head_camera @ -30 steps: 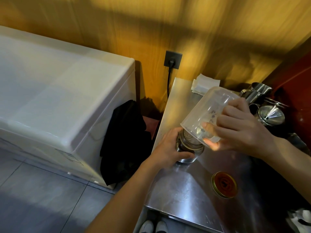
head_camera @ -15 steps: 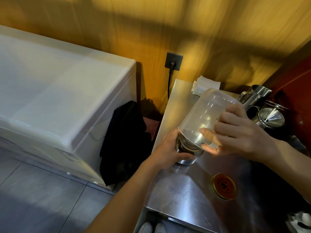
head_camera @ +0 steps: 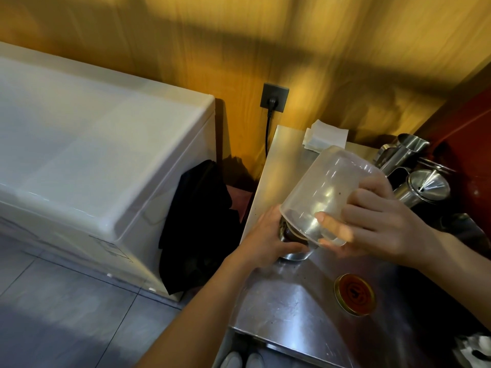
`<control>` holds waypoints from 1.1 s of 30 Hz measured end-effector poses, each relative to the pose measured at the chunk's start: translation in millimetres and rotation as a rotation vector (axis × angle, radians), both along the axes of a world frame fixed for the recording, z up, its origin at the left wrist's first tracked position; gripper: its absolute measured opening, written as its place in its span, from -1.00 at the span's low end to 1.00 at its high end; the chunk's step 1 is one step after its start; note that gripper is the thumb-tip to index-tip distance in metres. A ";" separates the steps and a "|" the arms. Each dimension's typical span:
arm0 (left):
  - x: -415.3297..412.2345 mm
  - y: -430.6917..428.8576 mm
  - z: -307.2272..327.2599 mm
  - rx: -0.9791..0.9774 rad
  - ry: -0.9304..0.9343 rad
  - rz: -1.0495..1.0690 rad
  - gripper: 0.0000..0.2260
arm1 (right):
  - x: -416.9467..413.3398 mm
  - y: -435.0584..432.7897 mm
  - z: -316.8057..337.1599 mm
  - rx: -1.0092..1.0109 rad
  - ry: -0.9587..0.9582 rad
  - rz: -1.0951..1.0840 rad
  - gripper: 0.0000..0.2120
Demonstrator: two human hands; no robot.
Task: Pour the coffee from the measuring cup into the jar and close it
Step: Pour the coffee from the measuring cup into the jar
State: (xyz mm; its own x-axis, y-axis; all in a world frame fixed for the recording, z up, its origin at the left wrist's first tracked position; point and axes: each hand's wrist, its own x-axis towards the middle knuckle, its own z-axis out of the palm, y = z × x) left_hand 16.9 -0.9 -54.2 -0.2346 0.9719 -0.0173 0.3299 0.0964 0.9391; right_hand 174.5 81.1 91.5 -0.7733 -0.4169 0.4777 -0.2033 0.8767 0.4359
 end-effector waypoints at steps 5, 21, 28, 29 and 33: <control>0.1 0.0 -0.4 0.004 -0.005 0.000 -0.34 | 1.0 -3.3 -1.5 -0.094 0.014 -0.027 -0.75; 0.5 -2.4 -4.6 -0.024 -0.031 0.004 -0.27 | 11.3 7.8 -14.5 -0.410 0.199 -0.230 -0.61; 0.0 -2.4 -5.6 -0.018 -0.023 0.009 -0.29 | 18.5 12.0 -40.2 -0.785 0.410 -0.463 -0.63; 0.0 -2.5 -5.0 -0.021 -0.030 0.012 -0.31 | 19.4 12.8 -43.8 -0.871 0.438 -0.508 -0.62; 0.5 -3.6 -1.1 -0.021 -0.016 0.023 -0.38 | 23.0 15.1 -59.9 -1.316 0.644 -0.647 -0.76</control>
State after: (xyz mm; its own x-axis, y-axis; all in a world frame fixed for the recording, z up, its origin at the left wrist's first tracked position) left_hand 17.5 -4.6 -55.3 -0.2568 0.9656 -0.0411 0.3126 0.1232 0.9418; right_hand 197.5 96.3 31.6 -0.1852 0.8313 0.5241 0.2442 0.5555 -0.7949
